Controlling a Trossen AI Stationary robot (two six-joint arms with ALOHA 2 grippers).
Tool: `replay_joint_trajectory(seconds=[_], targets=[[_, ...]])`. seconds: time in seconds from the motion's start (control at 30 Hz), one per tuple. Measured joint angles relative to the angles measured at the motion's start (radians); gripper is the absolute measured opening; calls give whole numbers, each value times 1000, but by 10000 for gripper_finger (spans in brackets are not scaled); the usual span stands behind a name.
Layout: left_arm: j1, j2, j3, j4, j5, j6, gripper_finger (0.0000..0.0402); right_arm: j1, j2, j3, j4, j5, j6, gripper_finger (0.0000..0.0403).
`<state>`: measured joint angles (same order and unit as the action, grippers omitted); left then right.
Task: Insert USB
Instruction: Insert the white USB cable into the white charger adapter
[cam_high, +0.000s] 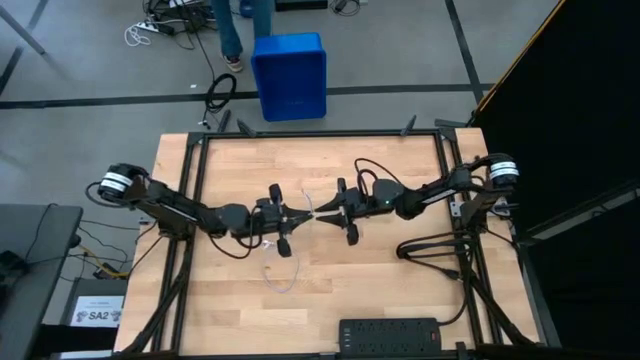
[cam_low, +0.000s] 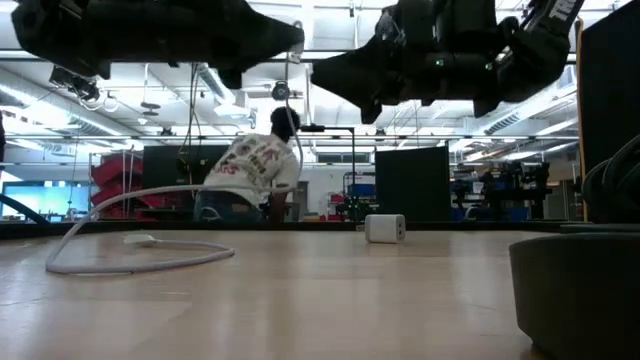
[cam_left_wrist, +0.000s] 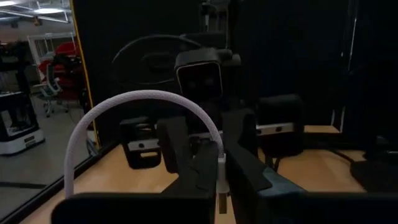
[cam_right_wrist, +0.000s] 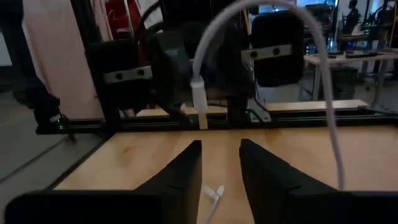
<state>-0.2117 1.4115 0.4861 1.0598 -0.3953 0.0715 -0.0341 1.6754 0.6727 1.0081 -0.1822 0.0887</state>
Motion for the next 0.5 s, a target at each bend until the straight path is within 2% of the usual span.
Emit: replay_joint_trajectory(seconds=[0.13, 0.2, 0.33, 0.4, 0.5], targets=[[-21, -43, -18, 0, -3, 1, 0, 0, -98, 0, -188, 6, -14, 113], [-33, -55, -27, 3, -3, 1, 0, 0, -156, 1, -346, 75, 1, 117], [-41, -59, -51, 6, 14, -31, 0, -1, -225, -1, -684, 278, 42, 114], [-39, -56, -60, 14, 45, -61, 0, -1, -230, -1, -771, 317, 48, 110], [-33, -44, -68, 12, 74, -102, 0, 0, -225, -1, -837, 318, 48, 107]])
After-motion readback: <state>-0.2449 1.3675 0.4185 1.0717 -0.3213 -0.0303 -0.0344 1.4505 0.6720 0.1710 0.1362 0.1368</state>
